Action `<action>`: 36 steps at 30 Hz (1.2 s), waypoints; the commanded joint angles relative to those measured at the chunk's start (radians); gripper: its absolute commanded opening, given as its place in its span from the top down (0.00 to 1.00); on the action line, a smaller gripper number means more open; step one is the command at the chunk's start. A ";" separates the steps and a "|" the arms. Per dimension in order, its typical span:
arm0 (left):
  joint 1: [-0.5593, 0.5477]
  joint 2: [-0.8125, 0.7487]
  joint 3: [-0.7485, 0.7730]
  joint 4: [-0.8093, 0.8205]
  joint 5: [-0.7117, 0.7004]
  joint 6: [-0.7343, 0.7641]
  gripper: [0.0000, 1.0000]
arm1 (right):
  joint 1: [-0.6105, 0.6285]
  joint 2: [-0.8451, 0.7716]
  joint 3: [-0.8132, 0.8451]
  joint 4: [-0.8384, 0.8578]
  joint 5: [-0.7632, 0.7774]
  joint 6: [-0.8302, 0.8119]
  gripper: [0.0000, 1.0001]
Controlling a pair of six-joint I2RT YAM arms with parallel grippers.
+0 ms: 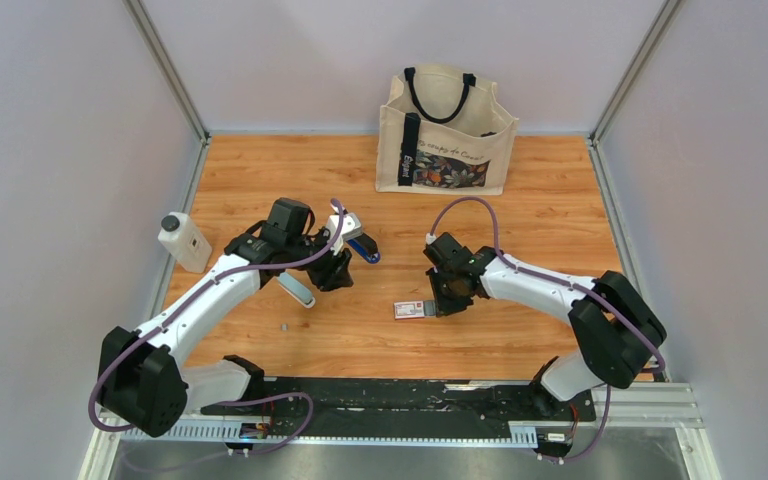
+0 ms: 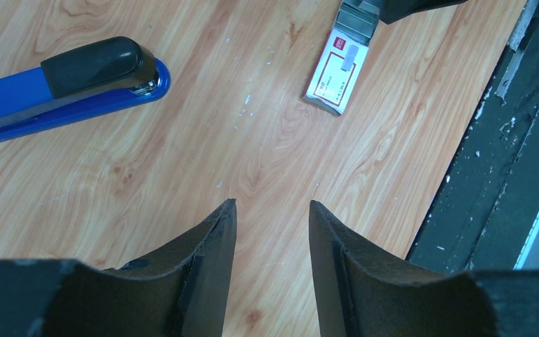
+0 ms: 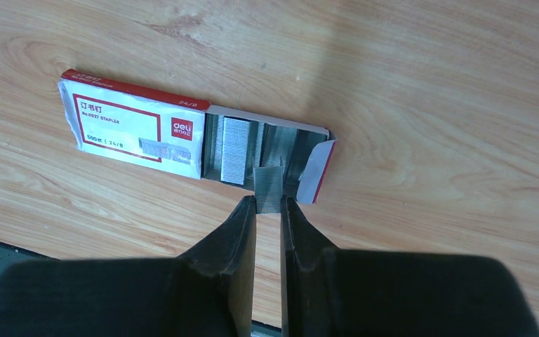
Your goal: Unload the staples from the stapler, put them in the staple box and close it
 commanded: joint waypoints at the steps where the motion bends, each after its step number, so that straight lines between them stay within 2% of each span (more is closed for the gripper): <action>1: 0.001 -0.028 0.000 0.013 0.024 0.032 0.49 | 0.005 0.002 0.025 0.019 -0.005 -0.011 0.93; 36: 0.001 -0.022 0.002 0.002 0.040 0.031 0.49 | -0.035 -0.033 0.028 -0.013 0.009 -0.034 0.91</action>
